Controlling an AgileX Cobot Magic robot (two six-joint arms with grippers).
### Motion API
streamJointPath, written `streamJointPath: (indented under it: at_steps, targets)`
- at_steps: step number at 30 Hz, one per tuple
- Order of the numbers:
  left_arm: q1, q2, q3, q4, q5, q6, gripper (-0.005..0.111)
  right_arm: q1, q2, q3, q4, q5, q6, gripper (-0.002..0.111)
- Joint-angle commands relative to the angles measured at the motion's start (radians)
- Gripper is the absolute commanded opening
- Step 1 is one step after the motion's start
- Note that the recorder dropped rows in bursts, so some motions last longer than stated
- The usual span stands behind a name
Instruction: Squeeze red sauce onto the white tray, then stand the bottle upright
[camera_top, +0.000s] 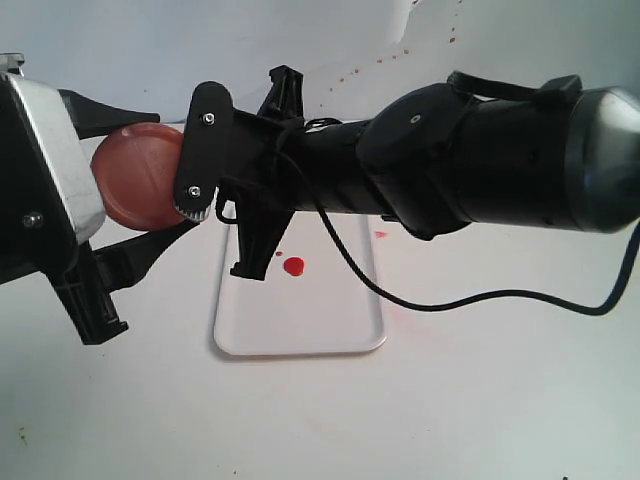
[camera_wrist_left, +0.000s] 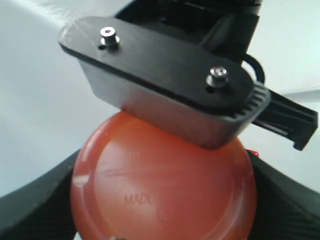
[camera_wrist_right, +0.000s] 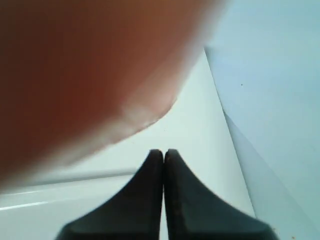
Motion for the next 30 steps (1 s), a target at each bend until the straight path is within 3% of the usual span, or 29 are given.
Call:
streamJointPath:
  at_steps: [1,6,8,12,15,17,19,21,22,26,30]
  targets:
    - [-0.004,-0.015,-0.014,-0.005,-0.004,-0.002,0.000,-0.001,-0.043,0.013,0.007,-0.183,-0.004,0.000]
    - [-0.004,-0.015,-0.014,-0.005,-0.009,-0.002,0.000,-0.012,-0.120,0.035,0.112,-0.508,-0.004,0.000]
    - [-0.004,-0.015,-0.014,-0.005,-0.035,-0.002,0.000,-0.047,-0.152,0.044,0.152,-0.506,0.026,0.000]
    - [-0.004,-0.015,-0.016,-0.012,-0.064,-0.002,0.000,-0.229,-0.226,0.090,0.137,-0.149,0.318,0.000]
    - [-0.004,-0.015,-0.019,-0.082,-0.068,0.013,0.000,-0.403,-0.239,0.109,0.119,0.120,0.405,0.000]
    - [-0.004,-0.015,-0.025,-0.105,-0.095,0.024,0.000,-0.481,-0.239,0.124,0.165,0.228,0.370,0.000]
    - [-0.004,-0.013,-0.034,-0.127,-0.135,0.032,0.000,-0.568,-0.239,0.149,0.308,0.365,0.207,0.000]
    - [-0.004,-0.013,-0.041,-0.140,-0.141,0.034,0.000,-0.657,-0.239,0.192,0.523,0.596,-0.001,0.000]
    - [-0.004,-0.013,-0.044,-0.140,-0.141,0.034,0.000,-0.702,-0.239,0.216,0.533,0.721,-0.075,0.000]
    - [-0.004,-0.007,-0.062,-0.184,-0.156,0.042,0.000,-0.826,-0.206,0.240,0.533,1.138,-0.084,0.000]
    - [-0.004,0.021,-0.093,-0.285,-0.184,0.087,0.000,-0.859,-0.146,0.240,0.509,1.181,-0.059,0.000]
